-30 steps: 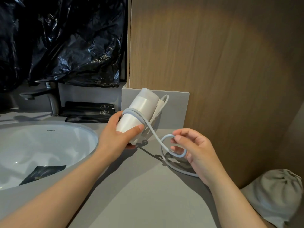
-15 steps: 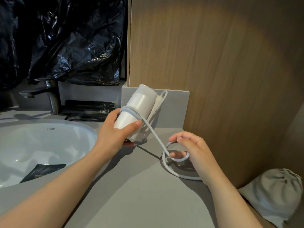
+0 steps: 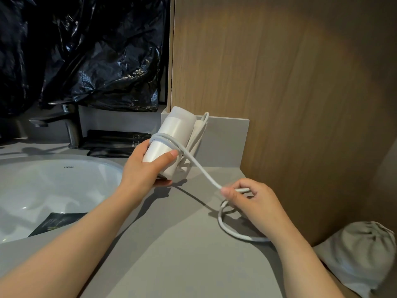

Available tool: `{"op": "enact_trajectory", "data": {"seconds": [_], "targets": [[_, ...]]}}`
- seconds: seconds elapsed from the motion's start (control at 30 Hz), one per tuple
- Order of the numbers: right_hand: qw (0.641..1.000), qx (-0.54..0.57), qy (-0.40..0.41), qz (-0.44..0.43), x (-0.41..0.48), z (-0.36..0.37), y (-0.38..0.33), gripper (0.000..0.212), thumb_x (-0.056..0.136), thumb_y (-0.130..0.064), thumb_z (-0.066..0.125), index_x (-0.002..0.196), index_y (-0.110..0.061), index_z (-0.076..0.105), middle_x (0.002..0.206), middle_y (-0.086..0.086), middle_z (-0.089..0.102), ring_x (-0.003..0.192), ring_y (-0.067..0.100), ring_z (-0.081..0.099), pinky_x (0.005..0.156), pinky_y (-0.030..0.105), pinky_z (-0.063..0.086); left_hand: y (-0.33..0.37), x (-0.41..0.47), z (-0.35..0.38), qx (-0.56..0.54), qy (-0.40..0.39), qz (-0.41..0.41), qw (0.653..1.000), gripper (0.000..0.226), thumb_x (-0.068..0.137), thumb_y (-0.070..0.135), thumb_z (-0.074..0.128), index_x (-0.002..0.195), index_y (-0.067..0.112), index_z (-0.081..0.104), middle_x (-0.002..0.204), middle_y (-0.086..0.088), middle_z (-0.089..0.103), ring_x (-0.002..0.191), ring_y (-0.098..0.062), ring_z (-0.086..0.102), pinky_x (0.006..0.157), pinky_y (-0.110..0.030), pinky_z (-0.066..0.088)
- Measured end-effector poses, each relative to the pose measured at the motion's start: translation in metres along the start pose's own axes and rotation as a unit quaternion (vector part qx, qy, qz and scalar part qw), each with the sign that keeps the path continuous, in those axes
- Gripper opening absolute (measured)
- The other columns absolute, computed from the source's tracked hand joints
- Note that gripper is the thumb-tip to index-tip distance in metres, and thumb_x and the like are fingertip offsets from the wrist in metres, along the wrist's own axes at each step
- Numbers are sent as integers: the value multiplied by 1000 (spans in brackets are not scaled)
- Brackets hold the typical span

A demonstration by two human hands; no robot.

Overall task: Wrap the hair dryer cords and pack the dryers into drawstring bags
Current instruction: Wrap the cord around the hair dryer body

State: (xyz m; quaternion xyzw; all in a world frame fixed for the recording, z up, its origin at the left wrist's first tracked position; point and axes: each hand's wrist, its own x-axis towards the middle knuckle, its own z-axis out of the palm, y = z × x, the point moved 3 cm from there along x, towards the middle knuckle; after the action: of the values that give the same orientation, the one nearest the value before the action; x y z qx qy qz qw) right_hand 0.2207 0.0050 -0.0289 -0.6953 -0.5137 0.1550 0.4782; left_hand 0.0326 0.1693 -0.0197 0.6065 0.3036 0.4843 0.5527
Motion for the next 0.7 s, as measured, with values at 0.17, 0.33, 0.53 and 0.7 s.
{"op": "enact_trajectory", "data": {"seconds": [0.17, 0.33, 0.53, 0.7], "targets": [[991, -51, 98, 74, 3, -2, 9, 73, 78, -77, 38, 44, -15, 57, 54, 5, 68, 59, 16, 65, 65, 32, 52, 1, -2, 1, 3, -26, -2, 1000, 60, 68, 39, 77, 123, 31, 55, 115, -1, 61, 98, -26, 66, 63, -40, 61], [963, -134, 232, -7, 13, -15, 3, 60, 91, -59, 41, 65, -9, 60, 56, 6, 59, 57, 25, 54, 52, 36, 41, 4, -10, 13, -5, -94, 6, 996, 58, 67, 36, 74, 122, 31, 57, 110, -2, 64, 89, -23, 68, 60, -36, 59], [984, -41, 174, -23, 22, -5, 4, 20, 98, -27, 50, 91, -22, 68, 75, -5, 62, 74, 13, 56, 61, 25, 44, 8, -18, 23, -41, -160, -7, 986, 42, 70, 38, 72, 111, 38, 62, 109, -9, 67, 91, -32, 69, 59, -34, 56], [996, 57, 68, 2, 21, 4, -2, 21, 100, -20, 47, 108, -33, 61, 97, -14, 69, 87, 8, 60, 70, 11, 47, 11, -23, 28, -51, -175, -5, 983, 49, 61, 46, 75, 108, 39, 63, 110, -9, 66, 93, -33, 69, 59, -34, 56]]}}
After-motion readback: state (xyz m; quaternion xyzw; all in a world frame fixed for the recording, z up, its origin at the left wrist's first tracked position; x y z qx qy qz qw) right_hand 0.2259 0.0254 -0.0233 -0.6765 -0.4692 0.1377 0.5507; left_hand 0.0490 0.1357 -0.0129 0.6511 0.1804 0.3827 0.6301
